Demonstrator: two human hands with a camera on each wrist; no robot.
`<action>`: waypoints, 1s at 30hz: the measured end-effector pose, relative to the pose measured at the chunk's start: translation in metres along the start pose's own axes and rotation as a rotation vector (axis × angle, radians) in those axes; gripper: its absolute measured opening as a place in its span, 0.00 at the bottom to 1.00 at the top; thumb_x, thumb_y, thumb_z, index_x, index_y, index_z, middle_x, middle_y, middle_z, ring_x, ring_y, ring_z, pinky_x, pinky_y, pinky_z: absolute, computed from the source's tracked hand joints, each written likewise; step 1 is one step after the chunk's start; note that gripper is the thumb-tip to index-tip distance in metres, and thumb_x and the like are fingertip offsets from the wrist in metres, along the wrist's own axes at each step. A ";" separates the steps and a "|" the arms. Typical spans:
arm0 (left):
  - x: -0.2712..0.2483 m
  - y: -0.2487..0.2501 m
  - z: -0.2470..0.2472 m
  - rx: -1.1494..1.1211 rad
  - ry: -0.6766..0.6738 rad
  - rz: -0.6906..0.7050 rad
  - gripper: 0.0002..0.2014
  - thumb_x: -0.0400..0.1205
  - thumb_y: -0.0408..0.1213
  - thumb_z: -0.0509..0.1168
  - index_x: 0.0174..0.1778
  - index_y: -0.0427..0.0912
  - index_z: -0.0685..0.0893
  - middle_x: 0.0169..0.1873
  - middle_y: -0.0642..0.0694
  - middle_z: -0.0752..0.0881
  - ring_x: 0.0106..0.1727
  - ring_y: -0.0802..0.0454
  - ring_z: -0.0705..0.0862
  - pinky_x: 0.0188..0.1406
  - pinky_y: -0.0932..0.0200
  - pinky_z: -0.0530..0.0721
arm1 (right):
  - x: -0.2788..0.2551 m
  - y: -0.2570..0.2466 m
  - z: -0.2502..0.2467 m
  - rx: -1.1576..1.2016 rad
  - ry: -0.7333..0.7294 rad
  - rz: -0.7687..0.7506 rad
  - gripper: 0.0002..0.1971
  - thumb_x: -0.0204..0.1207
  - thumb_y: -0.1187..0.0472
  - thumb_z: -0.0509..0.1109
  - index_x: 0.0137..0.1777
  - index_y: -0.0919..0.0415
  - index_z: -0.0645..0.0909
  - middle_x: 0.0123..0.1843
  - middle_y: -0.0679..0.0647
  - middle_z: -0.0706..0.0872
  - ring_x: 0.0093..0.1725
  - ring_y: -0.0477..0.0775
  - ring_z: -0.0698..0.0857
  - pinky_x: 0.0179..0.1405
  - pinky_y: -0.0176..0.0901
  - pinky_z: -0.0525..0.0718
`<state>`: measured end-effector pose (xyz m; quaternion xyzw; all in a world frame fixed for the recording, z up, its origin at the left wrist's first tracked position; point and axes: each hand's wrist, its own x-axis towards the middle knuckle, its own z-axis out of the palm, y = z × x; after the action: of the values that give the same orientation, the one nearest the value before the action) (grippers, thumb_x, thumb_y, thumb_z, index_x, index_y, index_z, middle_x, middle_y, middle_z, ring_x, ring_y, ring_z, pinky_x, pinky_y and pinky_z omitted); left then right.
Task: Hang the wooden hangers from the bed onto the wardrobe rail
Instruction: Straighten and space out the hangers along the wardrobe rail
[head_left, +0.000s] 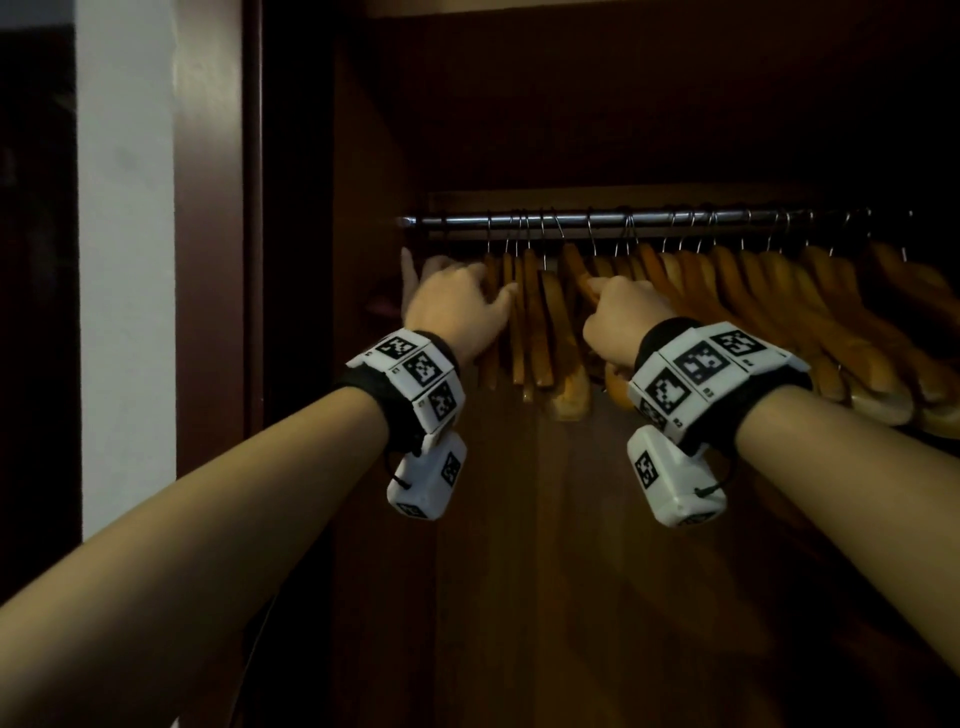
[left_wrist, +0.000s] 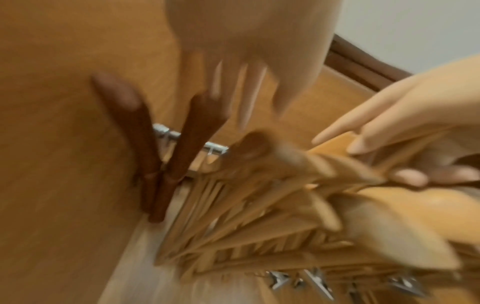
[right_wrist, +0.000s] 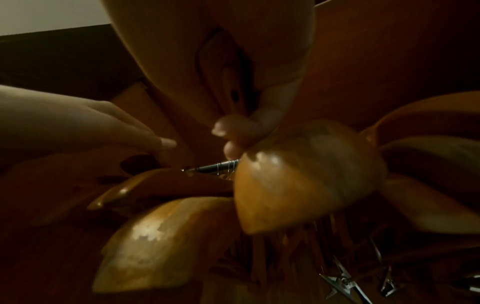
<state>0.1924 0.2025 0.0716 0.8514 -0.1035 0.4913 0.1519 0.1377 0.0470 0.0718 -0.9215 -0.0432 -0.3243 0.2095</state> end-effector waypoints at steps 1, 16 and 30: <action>0.001 0.003 0.000 0.104 -0.073 0.009 0.22 0.83 0.57 0.53 0.60 0.46 0.83 0.63 0.45 0.82 0.77 0.46 0.66 0.78 0.44 0.41 | 0.000 0.000 0.000 0.000 0.001 0.000 0.23 0.80 0.66 0.58 0.75 0.60 0.68 0.62 0.63 0.80 0.53 0.64 0.84 0.54 0.55 0.85; -0.023 -0.002 0.019 -0.092 -0.258 -0.254 0.22 0.84 0.52 0.56 0.68 0.42 0.72 0.60 0.41 0.80 0.61 0.41 0.80 0.50 0.52 0.75 | 0.002 0.002 0.001 -0.011 0.001 -0.018 0.22 0.81 0.65 0.59 0.75 0.61 0.68 0.58 0.64 0.83 0.49 0.62 0.83 0.53 0.54 0.86; -0.018 0.007 0.004 -0.199 -0.233 -0.507 0.18 0.88 0.38 0.51 0.65 0.29 0.77 0.62 0.35 0.81 0.63 0.39 0.80 0.53 0.54 0.76 | 0.001 0.002 0.001 0.003 0.004 -0.017 0.22 0.80 0.66 0.59 0.75 0.61 0.68 0.58 0.63 0.83 0.47 0.60 0.82 0.52 0.54 0.86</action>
<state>0.1839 0.1950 0.0549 0.8818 0.0480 0.3240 0.3393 0.1395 0.0452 0.0710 -0.9200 -0.0513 -0.3280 0.2082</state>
